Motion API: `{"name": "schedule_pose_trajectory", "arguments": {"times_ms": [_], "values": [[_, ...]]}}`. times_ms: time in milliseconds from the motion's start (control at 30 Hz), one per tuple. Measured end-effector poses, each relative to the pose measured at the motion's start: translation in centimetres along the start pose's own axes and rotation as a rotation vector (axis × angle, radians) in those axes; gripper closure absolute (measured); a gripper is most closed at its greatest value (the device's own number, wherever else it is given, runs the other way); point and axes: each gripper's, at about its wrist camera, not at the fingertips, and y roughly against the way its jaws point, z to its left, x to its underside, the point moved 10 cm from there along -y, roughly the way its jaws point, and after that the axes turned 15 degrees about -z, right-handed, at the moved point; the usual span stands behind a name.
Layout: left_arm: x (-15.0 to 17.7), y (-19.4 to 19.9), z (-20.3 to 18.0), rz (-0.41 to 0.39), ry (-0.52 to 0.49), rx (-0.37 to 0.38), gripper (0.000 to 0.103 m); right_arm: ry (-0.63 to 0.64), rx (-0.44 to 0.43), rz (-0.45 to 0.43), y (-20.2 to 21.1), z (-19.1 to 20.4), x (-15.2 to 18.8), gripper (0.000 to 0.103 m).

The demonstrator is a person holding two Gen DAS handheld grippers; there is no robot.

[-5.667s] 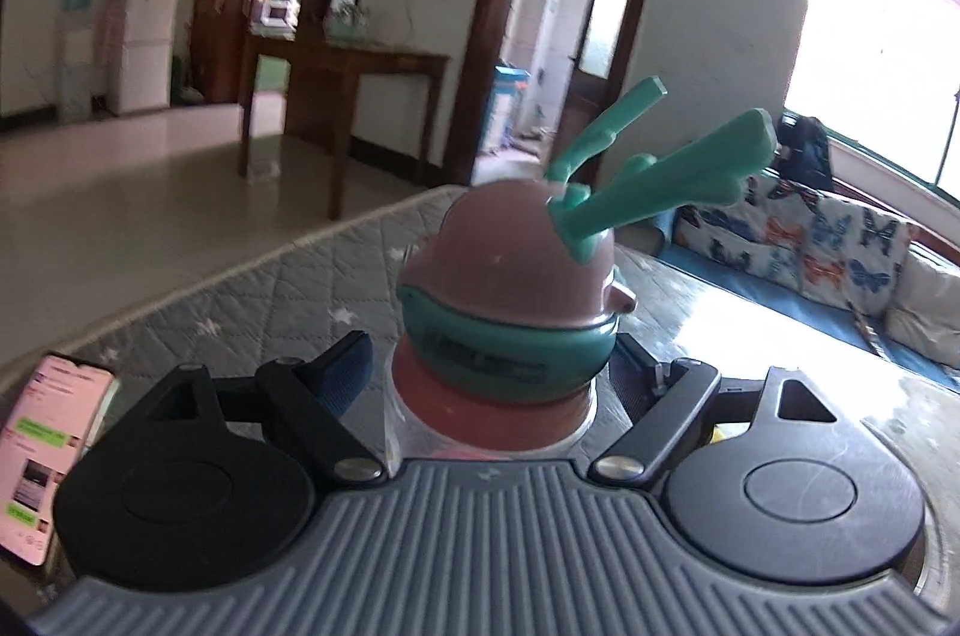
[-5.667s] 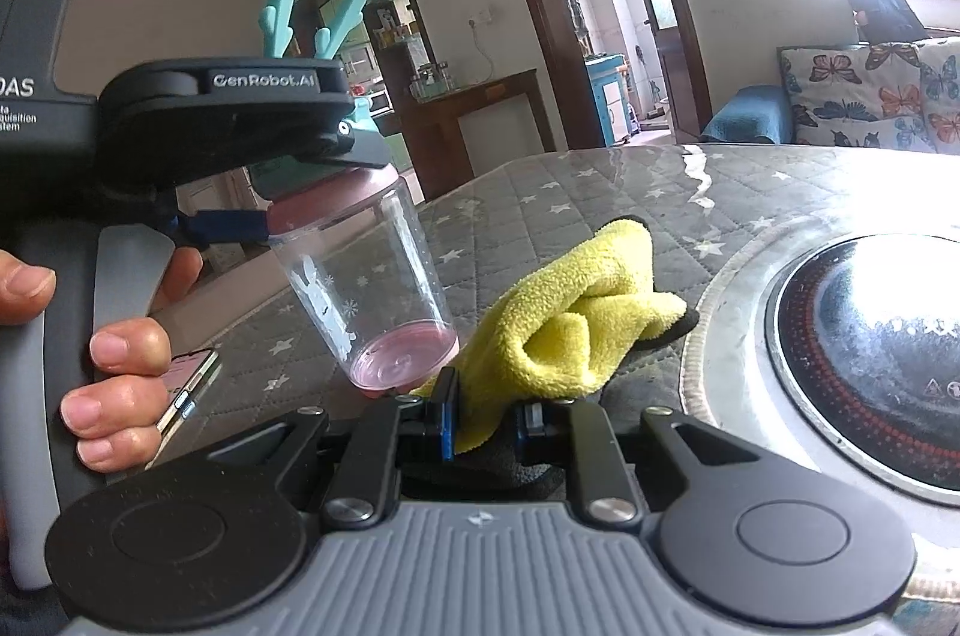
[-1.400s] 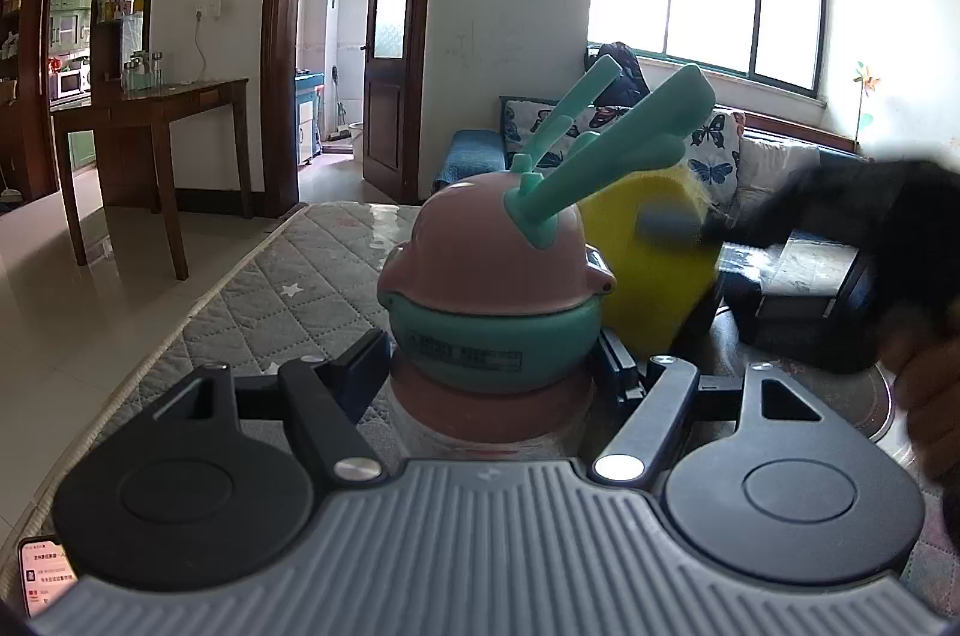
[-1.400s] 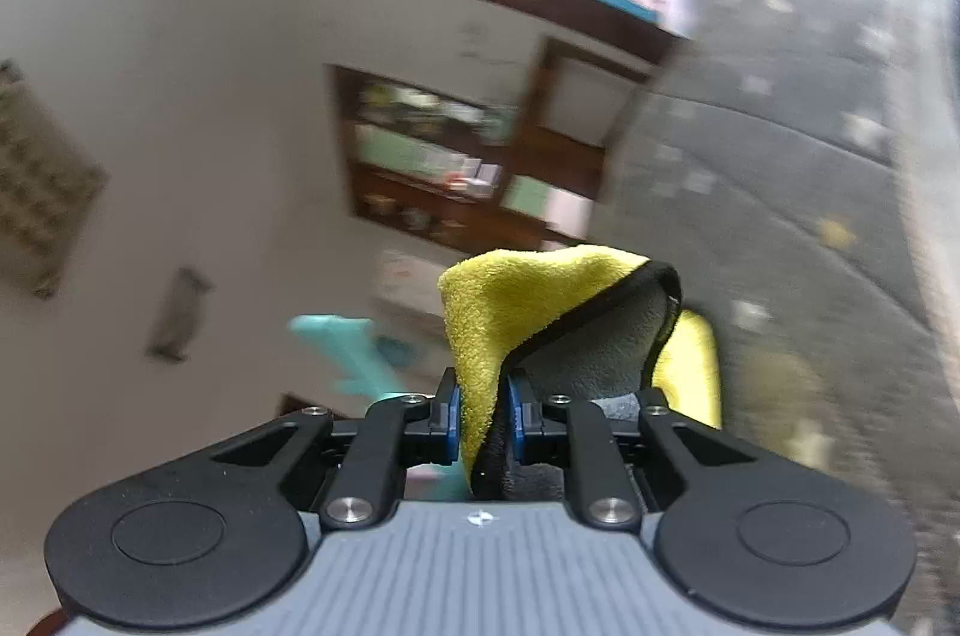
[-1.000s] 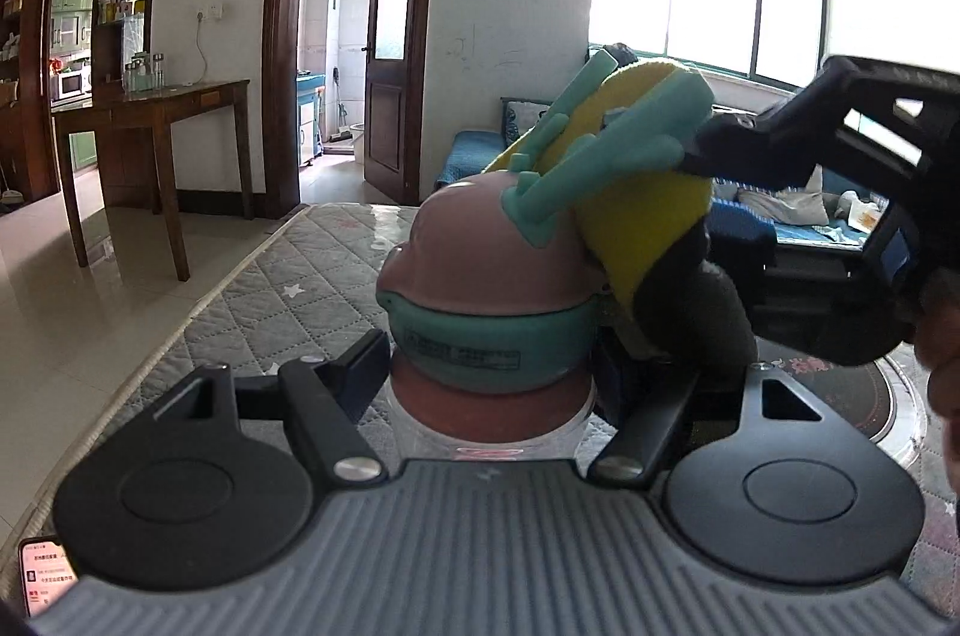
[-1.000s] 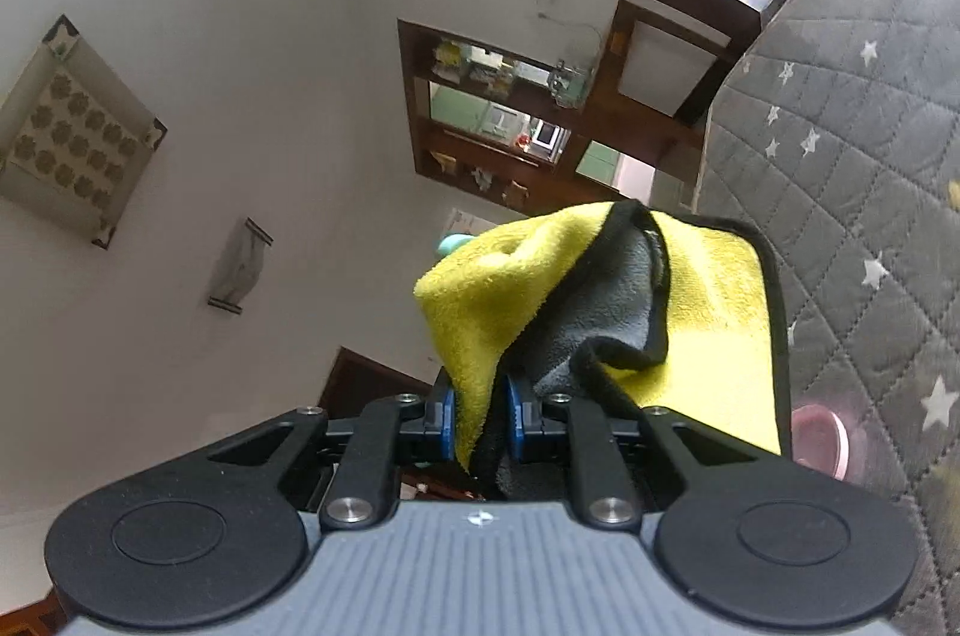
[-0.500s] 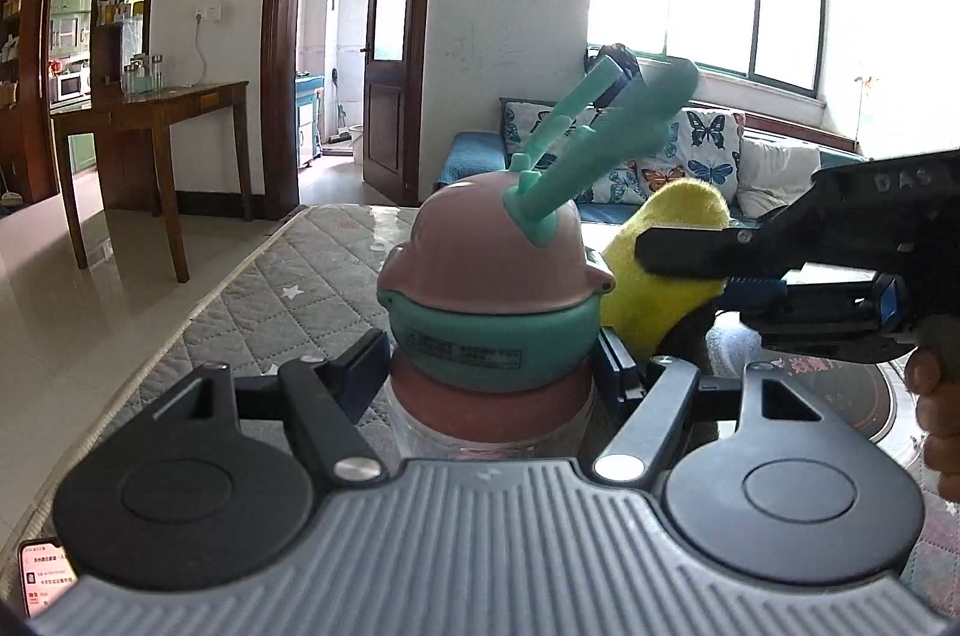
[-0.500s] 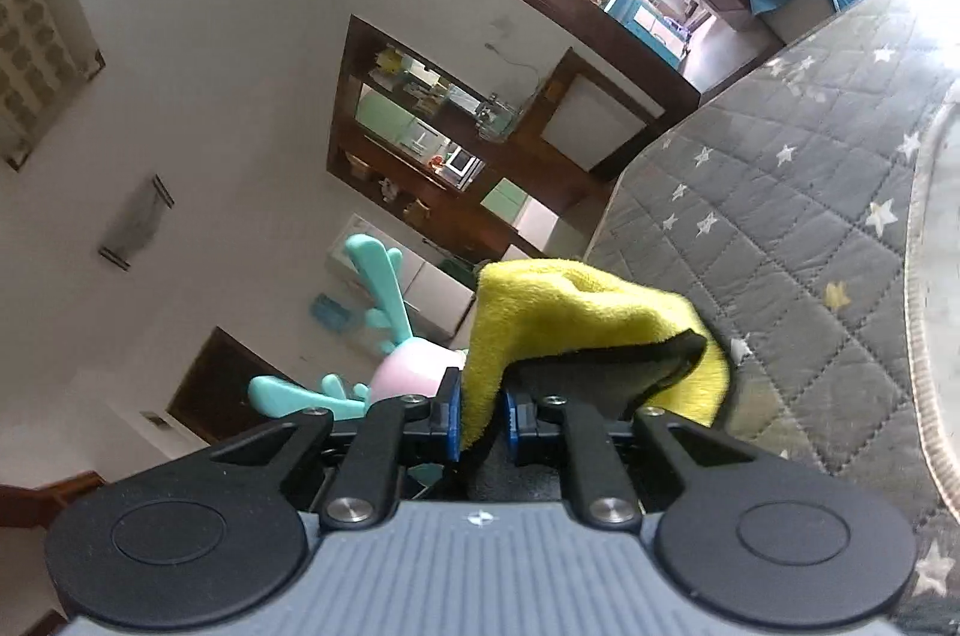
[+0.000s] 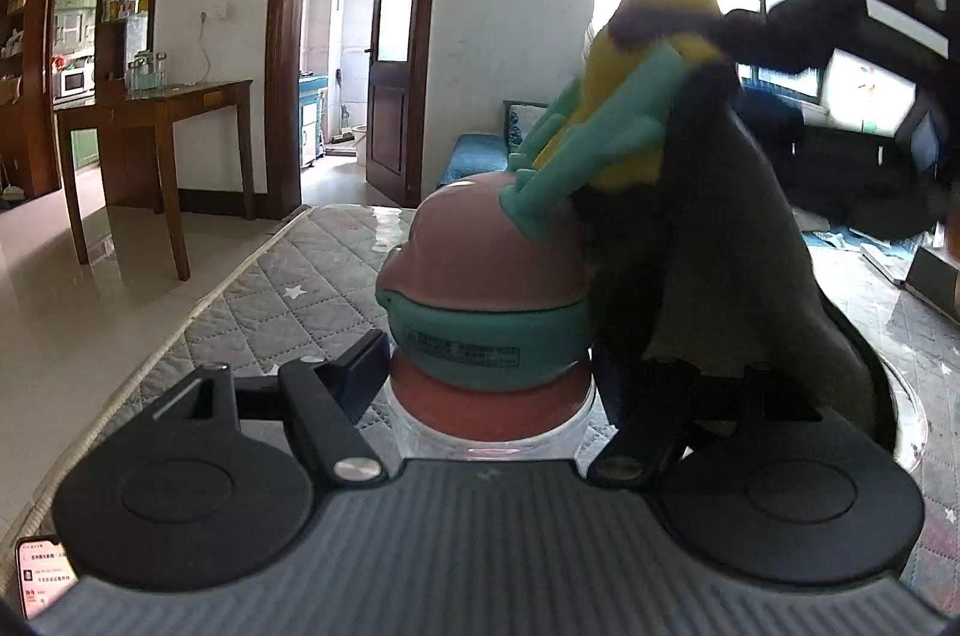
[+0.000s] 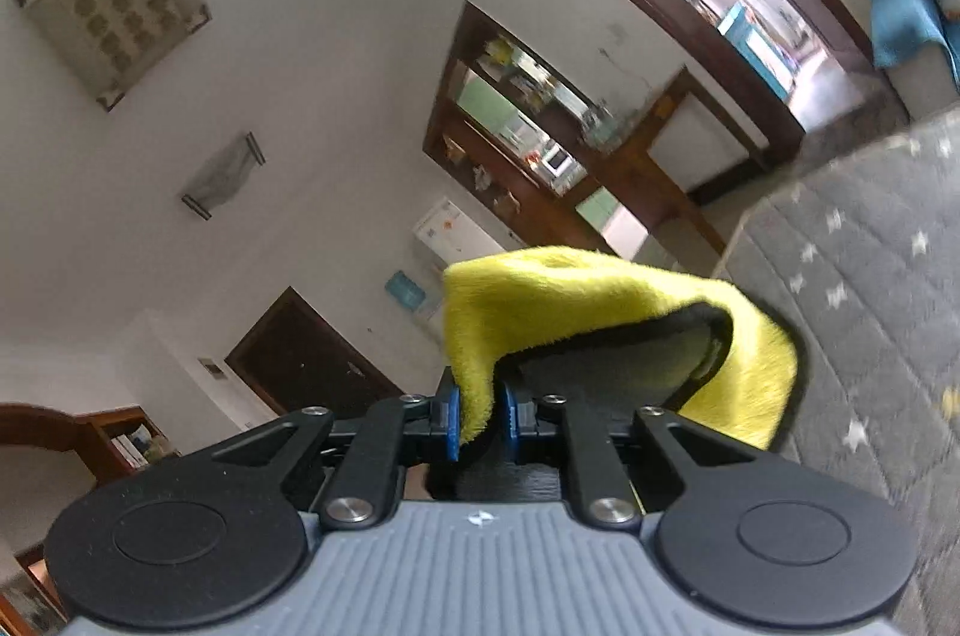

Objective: Clean container
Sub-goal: 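Wipe the pink lid and antlers with the cloth in the right tool while the left tool holds the bottle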

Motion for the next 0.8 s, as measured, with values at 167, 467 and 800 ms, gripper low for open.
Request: {"name": "schedule_pose_trajectory", "arguments": {"times_ms": [167,467,800], "values": [[-0.1,0.0,0.5,-0.002,0.015,-0.002,0.031,-0.096,0.037,0.010,0.9,-2.5,0.8,0.090],[0.1,0.2,-0.2,0.002,-0.021,0.006,0.031,-0.135,0.163,0.040,1.8,-7.1,2.6,0.090],[0.1,0.0,-0.8,0.000,-0.048,0.015,0.031,-0.074,0.170,-0.045,3.3,-6.2,-0.5,0.090]]}}
